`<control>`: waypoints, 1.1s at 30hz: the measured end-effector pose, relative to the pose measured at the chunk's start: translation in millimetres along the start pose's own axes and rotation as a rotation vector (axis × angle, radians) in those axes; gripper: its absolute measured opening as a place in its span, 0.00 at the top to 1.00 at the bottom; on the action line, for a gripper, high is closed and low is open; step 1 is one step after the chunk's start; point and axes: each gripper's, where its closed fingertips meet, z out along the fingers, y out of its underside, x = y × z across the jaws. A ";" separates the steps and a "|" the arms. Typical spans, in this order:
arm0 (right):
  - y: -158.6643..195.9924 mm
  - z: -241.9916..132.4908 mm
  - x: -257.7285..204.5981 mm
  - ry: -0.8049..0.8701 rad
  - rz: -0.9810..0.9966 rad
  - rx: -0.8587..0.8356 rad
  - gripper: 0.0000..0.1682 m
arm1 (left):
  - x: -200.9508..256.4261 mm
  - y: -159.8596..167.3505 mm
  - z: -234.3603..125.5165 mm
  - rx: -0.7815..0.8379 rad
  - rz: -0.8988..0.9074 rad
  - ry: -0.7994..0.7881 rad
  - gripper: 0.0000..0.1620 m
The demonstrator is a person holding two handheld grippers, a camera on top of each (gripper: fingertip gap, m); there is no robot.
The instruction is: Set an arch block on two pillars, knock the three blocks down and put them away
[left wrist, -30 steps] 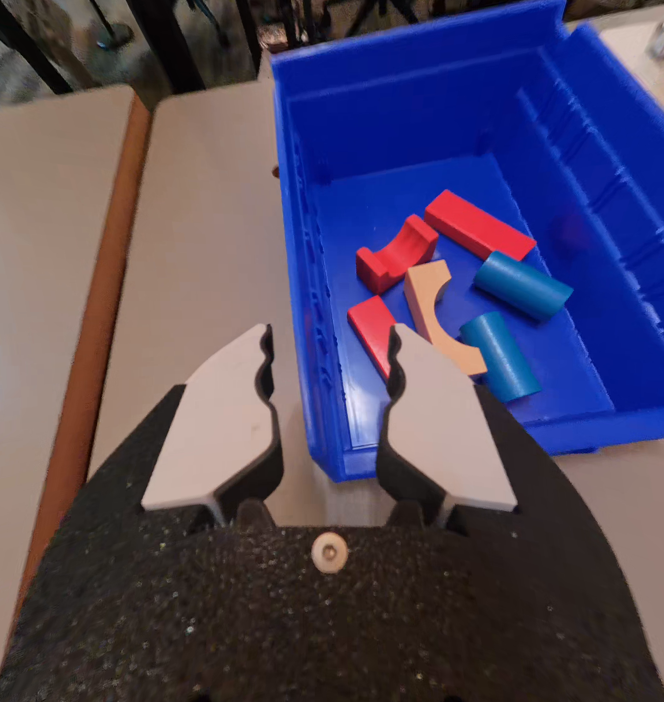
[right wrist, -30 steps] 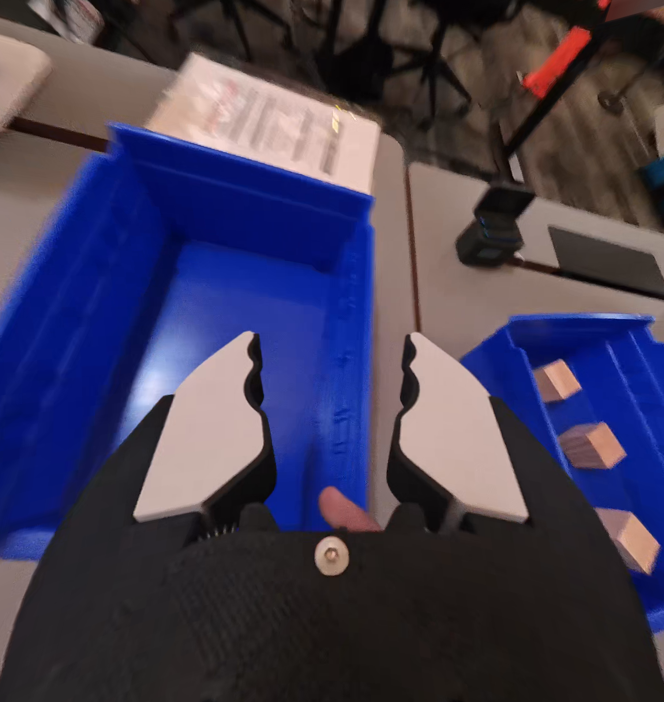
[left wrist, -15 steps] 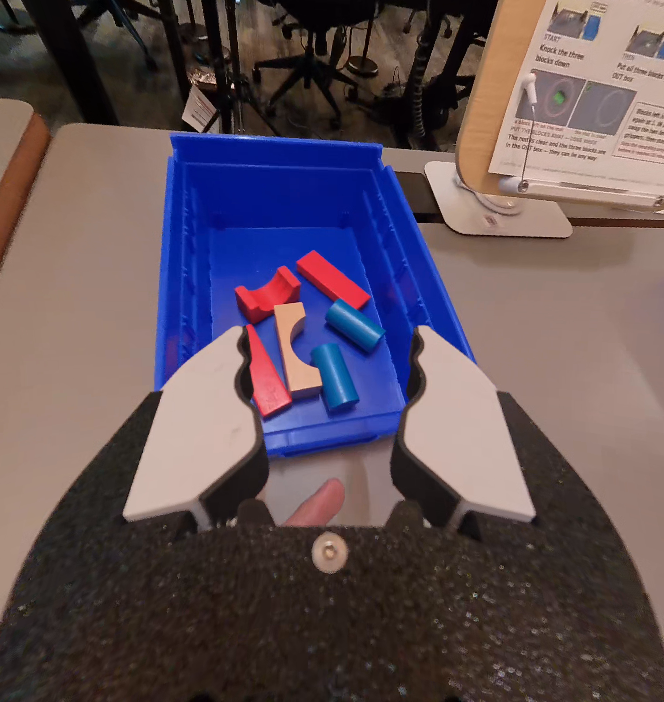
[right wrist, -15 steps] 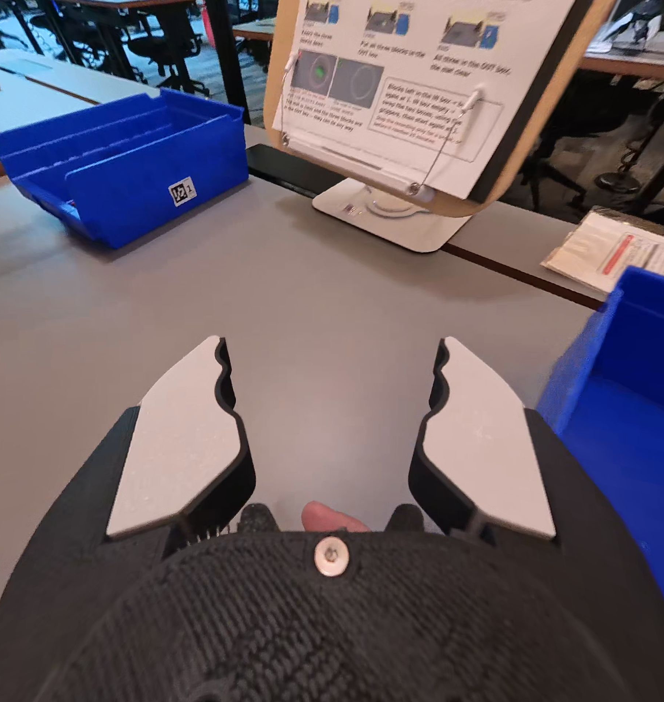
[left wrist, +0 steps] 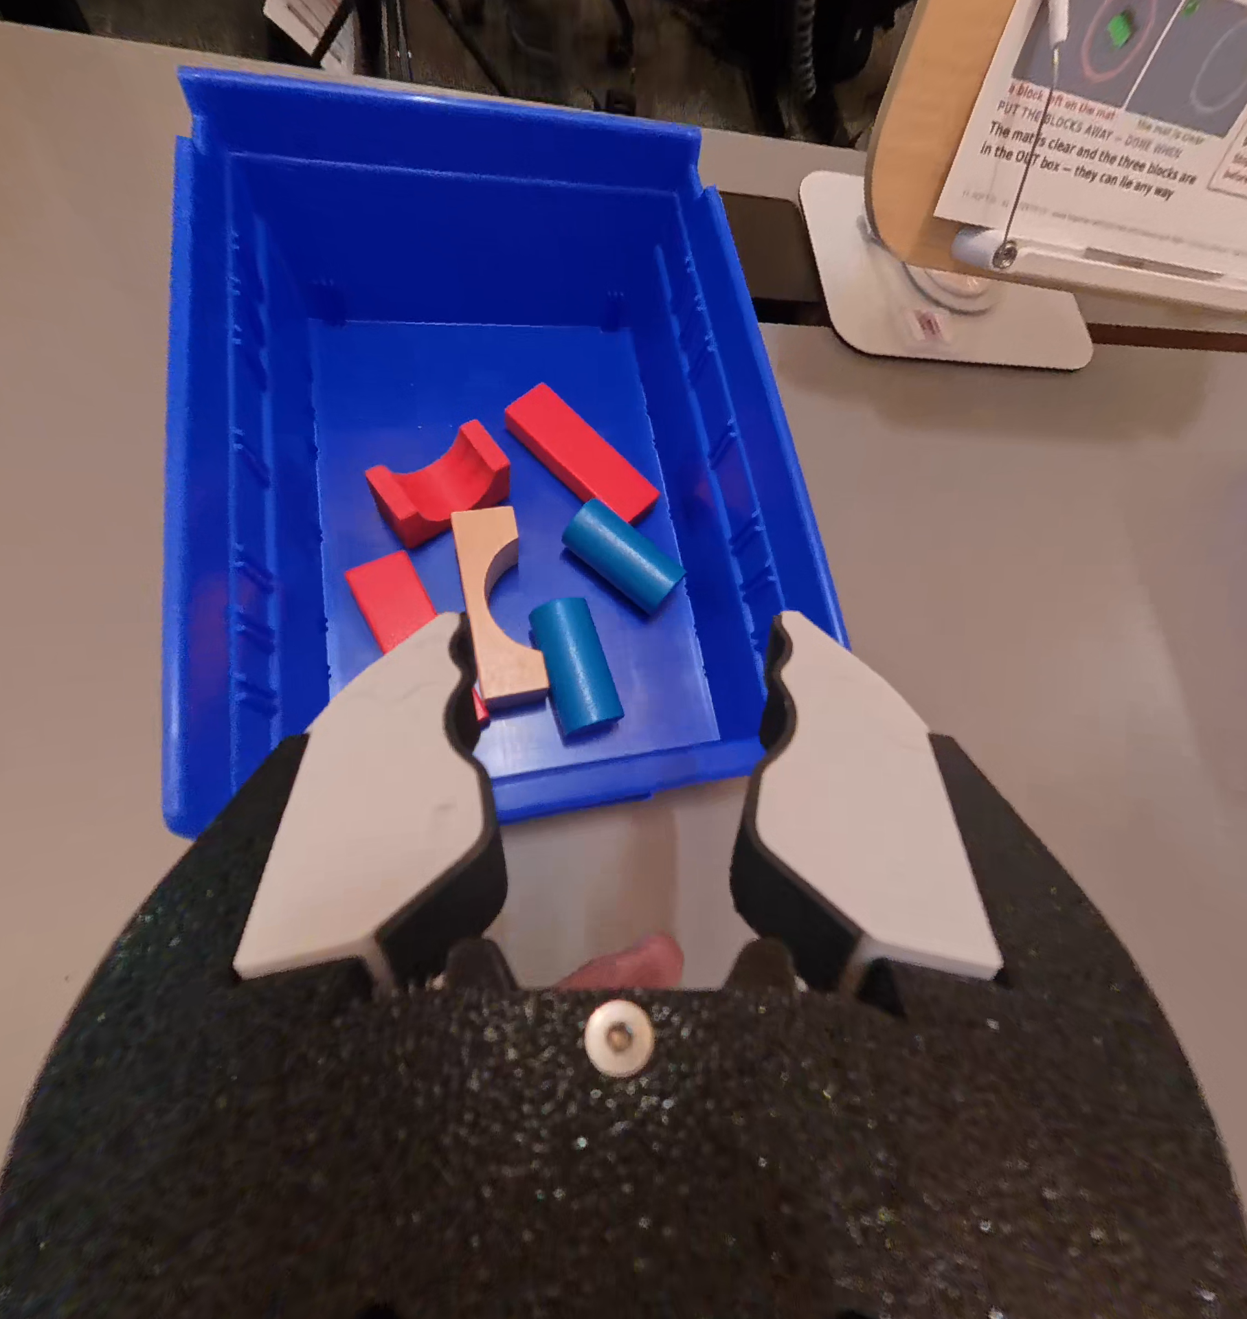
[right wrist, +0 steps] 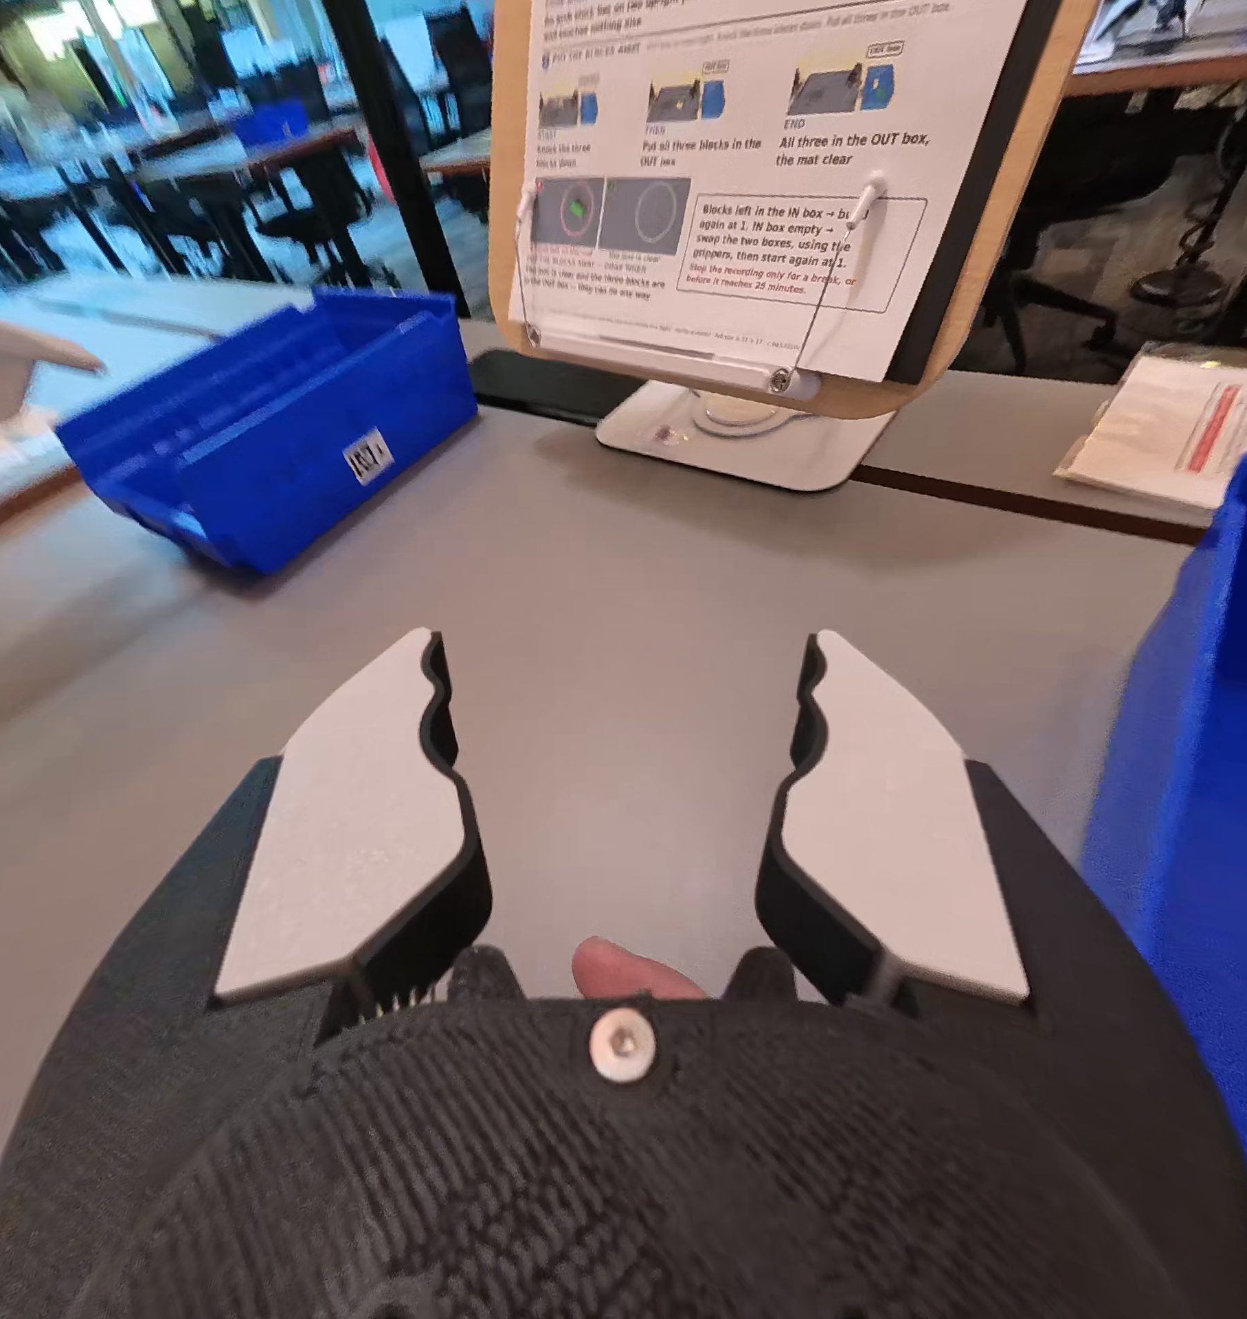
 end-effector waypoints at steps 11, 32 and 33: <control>17.6 7.9 -43.7 -0.072 0.119 0.019 0.49 | -1.9 -3.0 27.8 -0.148 0.101 -0.114 0.57; 38.9 21.3 -46.9 -0.014 0.005 -0.161 0.50 | 6.7 19.6 92.3 -0.562 -0.013 0.095 0.67; 36.9 21.6 -48.0 -0.016 0.002 -0.158 0.51 | 7.8 20.1 95.6 -0.569 -0.033 0.098 0.67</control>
